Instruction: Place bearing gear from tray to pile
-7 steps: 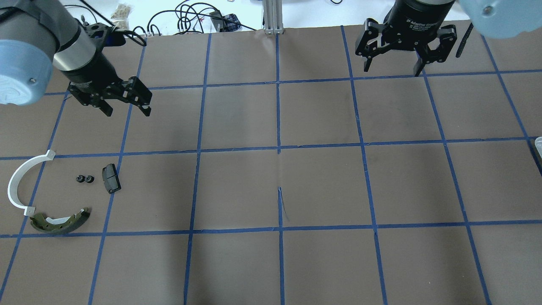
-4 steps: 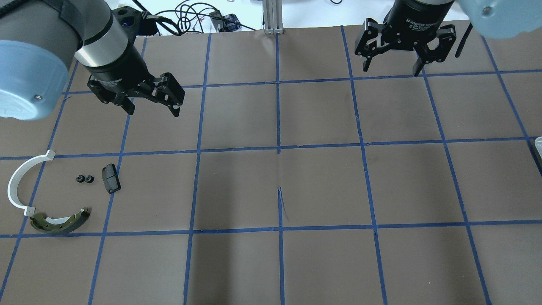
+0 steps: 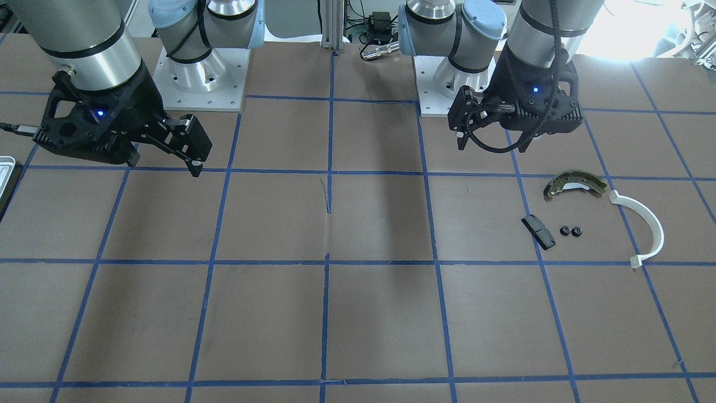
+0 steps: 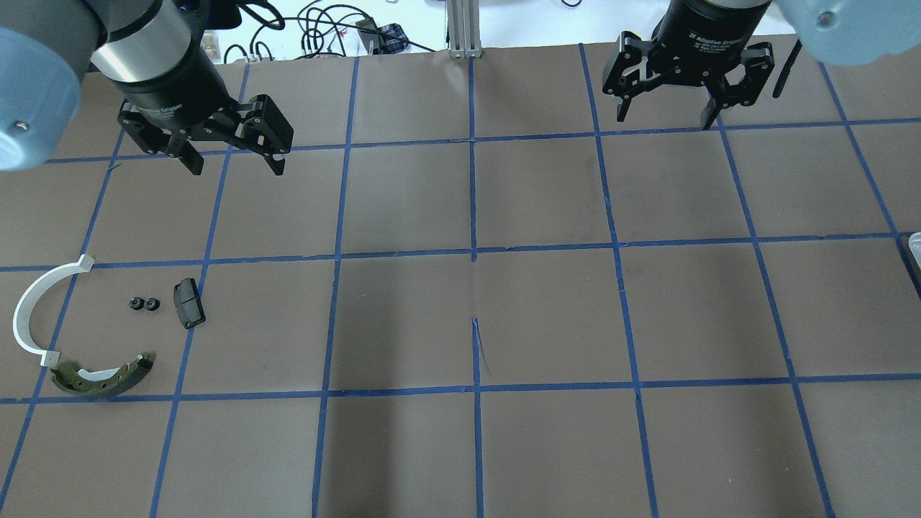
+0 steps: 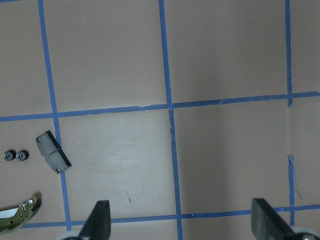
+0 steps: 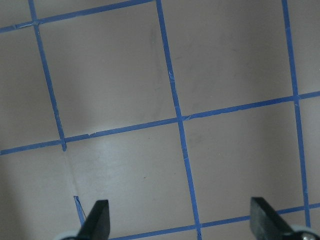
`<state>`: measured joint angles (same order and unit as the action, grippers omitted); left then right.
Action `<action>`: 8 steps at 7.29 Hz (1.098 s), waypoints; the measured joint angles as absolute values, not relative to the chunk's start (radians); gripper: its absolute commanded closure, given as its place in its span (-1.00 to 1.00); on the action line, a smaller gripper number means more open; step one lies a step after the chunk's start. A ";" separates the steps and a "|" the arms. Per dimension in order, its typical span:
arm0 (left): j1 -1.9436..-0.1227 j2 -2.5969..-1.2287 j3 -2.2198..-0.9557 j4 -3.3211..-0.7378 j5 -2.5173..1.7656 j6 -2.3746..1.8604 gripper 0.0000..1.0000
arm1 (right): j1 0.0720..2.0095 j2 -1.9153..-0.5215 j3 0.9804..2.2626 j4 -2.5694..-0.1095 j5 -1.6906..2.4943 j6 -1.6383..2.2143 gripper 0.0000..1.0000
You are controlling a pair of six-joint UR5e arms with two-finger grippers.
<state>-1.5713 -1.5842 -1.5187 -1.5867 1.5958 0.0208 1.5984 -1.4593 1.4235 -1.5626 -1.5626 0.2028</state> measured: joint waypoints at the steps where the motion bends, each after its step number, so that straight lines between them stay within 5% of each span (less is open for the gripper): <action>1: -1.570 -1.600 -1.495 -1.609 1.596 0.000 -1.00 | 1.598 -1.459 1.423 -1.562 -1.563 0.203 -1.00; 8: -1.576 -1.612 -1.480 -1.631 1.592 -0.009 -1.00 | 1.598 -1.456 1.424 -1.564 -1.562 0.204 -1.00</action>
